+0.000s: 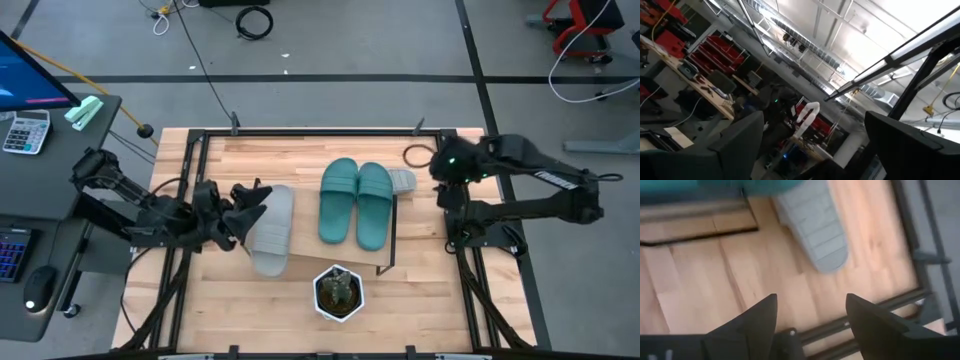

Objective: Pick and place slides into the shelf
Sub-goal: Put the gray slide on the shelf

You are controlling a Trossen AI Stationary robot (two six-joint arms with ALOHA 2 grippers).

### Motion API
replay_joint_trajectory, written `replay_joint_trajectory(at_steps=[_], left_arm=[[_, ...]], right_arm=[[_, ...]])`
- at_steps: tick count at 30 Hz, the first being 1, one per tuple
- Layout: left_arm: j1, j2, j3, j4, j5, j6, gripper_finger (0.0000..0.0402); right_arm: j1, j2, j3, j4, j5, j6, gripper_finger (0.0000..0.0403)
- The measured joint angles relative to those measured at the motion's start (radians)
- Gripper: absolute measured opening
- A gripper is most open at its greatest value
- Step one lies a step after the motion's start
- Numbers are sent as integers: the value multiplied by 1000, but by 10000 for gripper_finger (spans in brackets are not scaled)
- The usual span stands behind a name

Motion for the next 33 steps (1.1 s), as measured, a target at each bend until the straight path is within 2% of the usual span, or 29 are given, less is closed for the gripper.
replay_joint_trajectory(at_steps=[5,9,17,22,26,33], left_arm=[[-8,0,0,-24,0,0,352],[-9,1,0,-46,-21,0,352],[1,-1,0,-53,-52,2,352],[1,-1,0,-61,-58,4,352],[1,-1,0,-62,-59,3,352],[-2,-12,0,-69,-60,0,352]], right_arm=[[0,-51,-204,111,-15,52,242],[0,-104,-311,179,-45,76,242],[0,-118,-340,235,-64,158,242],[0,-118,-395,335,-70,314,242],[-6,-118,-465,350,-59,431,242],[-82,-118,-560,383,-46,693,242]])
